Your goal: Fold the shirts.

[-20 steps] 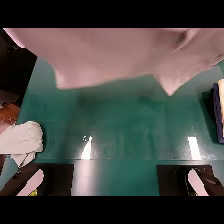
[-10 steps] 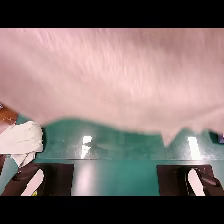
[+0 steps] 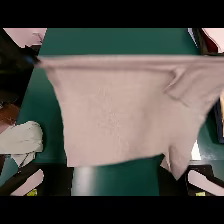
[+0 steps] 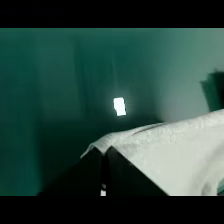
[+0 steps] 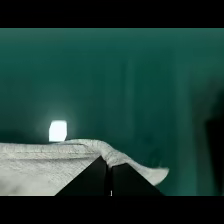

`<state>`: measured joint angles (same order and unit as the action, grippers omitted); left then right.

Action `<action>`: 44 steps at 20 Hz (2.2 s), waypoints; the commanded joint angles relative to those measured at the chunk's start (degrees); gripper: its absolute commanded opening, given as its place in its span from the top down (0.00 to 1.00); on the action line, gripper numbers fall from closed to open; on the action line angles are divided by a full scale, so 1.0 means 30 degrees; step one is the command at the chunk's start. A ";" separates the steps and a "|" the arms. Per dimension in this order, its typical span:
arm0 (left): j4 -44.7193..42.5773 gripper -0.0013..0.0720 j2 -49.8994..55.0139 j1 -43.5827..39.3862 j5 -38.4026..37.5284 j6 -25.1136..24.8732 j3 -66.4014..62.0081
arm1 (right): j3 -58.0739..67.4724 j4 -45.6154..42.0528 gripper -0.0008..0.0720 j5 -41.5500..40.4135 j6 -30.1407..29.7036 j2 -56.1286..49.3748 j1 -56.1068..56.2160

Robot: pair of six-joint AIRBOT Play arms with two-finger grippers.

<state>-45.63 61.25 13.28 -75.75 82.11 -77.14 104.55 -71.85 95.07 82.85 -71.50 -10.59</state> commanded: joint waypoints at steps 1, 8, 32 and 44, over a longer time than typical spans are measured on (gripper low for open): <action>0.0073 0.96 0.4269 0.0007 0.0444 -0.0882 0.2499 | 0.0029 -0.0087 0.97 0.2368 0.0401 -0.5683 0.1632; 0.1836 0.96 1.0054 -0.1151 0.6630 -0.3555 0.0182 | 0.0036 -0.0066 0.97 -0.4408 0.0459 -1.1336 0.2659; -0.4590 0.95 1.1205 -0.4058 0.3220 -0.3206 -0.0852 | -0.9938 -0.2907 0.97 -0.8058 0.1180 -0.5916 0.2586; -0.5377 0.23 0.6870 -0.2317 -0.0823 -0.2900 0.3388 | -1.1526 0.1428 0.40 -0.3993 -0.0809 -0.0430 0.0911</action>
<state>-61.43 87.57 5.21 -77.56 74.54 -74.28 74.00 -75.70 80.95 83.46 -79.15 -5.56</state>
